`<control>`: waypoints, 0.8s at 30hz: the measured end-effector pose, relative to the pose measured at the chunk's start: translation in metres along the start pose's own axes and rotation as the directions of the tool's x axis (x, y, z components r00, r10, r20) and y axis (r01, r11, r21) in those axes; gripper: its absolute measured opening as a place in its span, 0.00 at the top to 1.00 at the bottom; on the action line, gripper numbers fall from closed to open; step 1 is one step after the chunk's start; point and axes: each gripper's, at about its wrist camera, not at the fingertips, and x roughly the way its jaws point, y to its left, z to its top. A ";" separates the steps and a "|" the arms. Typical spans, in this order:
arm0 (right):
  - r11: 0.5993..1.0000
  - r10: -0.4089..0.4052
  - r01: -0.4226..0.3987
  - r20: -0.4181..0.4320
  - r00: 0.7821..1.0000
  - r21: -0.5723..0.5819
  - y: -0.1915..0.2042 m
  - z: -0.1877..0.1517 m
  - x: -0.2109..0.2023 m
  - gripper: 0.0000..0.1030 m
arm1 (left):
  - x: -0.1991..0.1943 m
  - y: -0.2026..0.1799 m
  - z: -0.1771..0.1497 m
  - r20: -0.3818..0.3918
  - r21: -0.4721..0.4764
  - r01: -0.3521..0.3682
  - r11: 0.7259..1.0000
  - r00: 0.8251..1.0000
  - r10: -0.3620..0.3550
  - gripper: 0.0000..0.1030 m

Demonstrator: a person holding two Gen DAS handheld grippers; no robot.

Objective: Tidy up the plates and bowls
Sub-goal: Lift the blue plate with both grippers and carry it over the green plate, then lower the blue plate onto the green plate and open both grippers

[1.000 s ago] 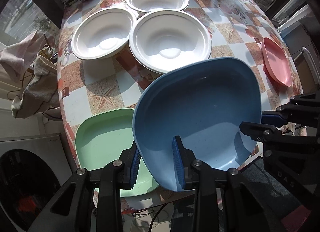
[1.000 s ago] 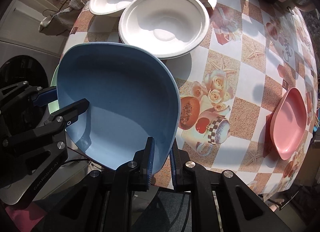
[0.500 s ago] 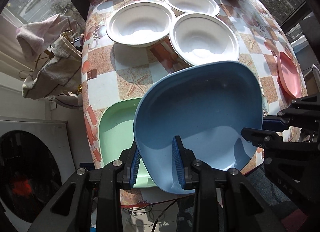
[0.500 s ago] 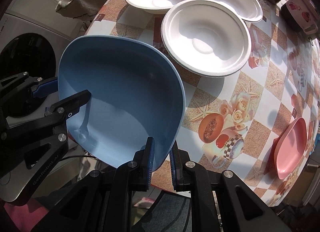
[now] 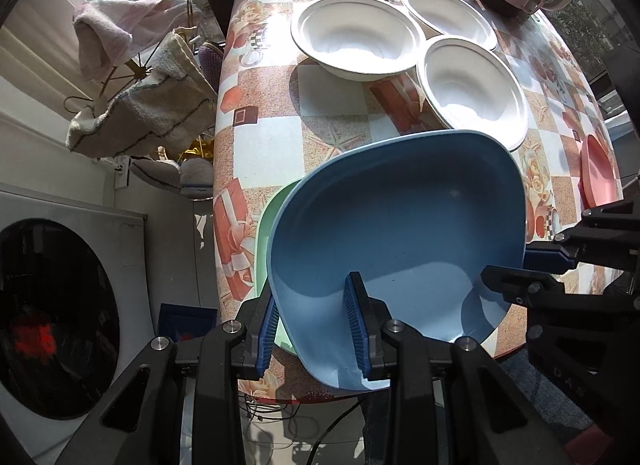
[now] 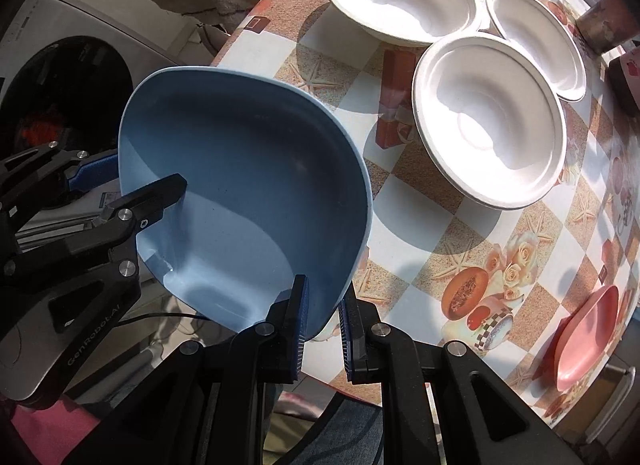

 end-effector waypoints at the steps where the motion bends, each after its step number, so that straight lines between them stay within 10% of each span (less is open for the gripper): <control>1: 1.000 0.003 -0.003 -0.007 1.000 -0.011 0.000 0.003 0.004 0.83 | 0.002 0.003 -0.001 -0.008 -0.004 -0.005 1.000 1.000 0.005 0.67; 15: 0.993 0.062 -0.072 -0.105 0.992 -0.090 -0.039 0.036 0.054 0.83 | 0.024 0.026 -0.020 -0.078 -0.016 -0.052 0.999 0.996 0.051 0.64; 24: 0.989 0.136 -0.130 -0.079 0.988 0.074 -0.130 0.049 0.067 0.83 | 0.025 0.016 -0.001 -0.041 0.027 -0.054 0.998 0.998 0.055 0.55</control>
